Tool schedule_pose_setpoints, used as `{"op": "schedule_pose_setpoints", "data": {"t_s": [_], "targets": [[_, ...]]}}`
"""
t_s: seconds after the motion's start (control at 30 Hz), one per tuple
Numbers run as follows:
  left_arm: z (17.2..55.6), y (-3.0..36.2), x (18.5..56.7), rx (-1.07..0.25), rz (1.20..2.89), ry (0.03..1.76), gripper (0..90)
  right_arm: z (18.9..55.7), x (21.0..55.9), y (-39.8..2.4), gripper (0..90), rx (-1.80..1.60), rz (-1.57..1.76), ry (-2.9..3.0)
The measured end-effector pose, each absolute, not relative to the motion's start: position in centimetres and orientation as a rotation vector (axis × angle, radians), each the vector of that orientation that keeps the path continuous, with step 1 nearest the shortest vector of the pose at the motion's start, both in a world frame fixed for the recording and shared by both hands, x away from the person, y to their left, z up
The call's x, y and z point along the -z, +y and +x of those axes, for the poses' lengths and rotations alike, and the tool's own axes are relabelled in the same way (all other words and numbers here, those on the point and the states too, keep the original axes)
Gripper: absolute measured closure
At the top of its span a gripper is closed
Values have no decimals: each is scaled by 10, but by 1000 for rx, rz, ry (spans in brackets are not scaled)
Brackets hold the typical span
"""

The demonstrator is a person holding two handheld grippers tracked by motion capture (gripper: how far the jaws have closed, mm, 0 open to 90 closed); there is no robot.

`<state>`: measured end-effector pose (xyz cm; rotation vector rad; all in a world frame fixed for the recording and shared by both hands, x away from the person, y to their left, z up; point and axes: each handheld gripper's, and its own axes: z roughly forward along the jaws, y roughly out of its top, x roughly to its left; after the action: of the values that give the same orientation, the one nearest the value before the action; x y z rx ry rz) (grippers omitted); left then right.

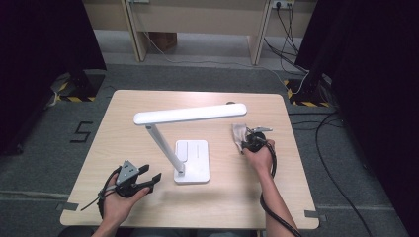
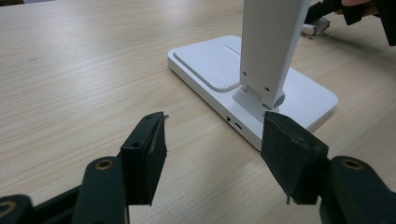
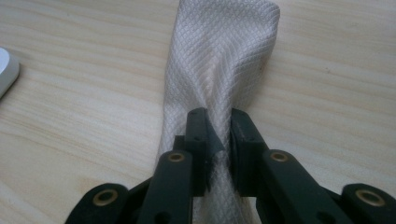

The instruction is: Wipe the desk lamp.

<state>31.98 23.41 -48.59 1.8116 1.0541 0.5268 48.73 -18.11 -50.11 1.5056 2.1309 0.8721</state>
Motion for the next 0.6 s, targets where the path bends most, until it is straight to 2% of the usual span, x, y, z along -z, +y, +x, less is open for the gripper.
{"op": "schedule_pose_setpoints", "data": {"t_s": [0.2,0.6], "targets": [[319,236,485,-530,1814,1056,400,485,498,-179,807,-869,1481,2131],[317,236,484,-528,1824,1043,407,464,469,-172,809,-931,1337,2147]]}}
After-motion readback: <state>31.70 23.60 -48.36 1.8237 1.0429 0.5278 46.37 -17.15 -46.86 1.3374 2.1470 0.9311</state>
